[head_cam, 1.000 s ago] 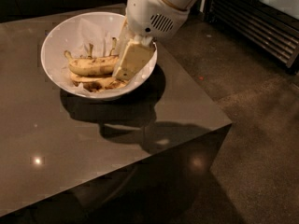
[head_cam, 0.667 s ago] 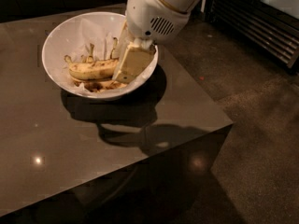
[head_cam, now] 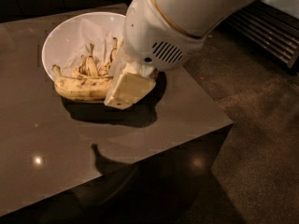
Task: Pick banana from white bowl
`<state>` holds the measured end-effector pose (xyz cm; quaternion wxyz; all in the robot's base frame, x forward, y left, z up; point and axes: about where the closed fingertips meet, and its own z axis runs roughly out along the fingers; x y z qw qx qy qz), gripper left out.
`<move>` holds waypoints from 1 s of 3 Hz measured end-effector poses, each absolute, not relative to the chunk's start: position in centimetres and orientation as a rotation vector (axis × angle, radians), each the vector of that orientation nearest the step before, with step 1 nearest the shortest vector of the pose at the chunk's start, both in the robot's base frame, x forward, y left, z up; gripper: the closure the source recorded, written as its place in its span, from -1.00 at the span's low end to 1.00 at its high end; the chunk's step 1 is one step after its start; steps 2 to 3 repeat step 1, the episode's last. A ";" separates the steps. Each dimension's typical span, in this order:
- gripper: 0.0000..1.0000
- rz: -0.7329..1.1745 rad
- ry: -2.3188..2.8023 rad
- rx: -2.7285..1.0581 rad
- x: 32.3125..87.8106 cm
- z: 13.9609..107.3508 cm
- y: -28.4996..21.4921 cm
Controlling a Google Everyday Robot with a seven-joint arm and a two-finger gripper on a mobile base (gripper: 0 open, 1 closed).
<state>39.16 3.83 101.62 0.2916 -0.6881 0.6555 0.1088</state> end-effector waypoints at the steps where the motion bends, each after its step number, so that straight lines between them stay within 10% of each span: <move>1: 1.00 0.290 1.747 -1.834 39.2 101.6 3.8; 3: 1.00 0.290 1.747 -1.834 39.2 101.6 3.8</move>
Offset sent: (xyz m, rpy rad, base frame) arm 0.0000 0.0000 0.0000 0.0000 0.0000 0.0000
